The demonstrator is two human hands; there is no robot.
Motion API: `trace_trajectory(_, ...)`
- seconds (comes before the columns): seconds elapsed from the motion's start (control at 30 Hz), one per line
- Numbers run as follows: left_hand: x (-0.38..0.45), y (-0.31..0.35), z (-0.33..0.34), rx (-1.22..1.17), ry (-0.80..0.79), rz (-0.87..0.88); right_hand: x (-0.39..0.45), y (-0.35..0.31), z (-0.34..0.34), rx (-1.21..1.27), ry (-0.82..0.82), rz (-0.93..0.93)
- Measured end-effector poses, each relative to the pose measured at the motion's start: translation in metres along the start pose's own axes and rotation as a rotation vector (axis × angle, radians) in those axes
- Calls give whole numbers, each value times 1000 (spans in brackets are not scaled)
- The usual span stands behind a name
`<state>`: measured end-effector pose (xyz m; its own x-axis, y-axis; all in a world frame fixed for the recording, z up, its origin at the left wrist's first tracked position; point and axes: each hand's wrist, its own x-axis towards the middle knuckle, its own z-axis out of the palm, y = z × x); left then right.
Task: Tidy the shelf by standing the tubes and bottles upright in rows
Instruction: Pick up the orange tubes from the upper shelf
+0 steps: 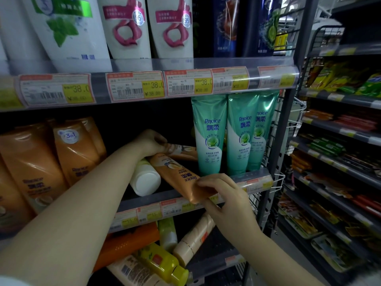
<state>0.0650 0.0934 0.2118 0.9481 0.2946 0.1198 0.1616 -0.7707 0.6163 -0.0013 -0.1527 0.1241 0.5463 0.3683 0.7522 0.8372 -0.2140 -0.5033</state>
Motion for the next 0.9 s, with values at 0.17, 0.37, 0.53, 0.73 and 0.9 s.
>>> trace_trajectory(0.17,-1,-3,-1,11,2,34,-2,-1,1,-15,-5,-1)
trace_trajectory(0.37,-2,-4,-1,-31,21,38,-2,-3,1,-30,6,-7)
trace_trajectory(0.53,-11,0,-1,-269,189,66,-3,-3,1,-32,13,7)
trace_trajectory(0.73,-36,5,-9,-275,348,128,0,-4,0,-19,12,0)
trace_trajectory(0.9,-71,18,-21,-190,467,175,0,-2,0,-35,12,-4)
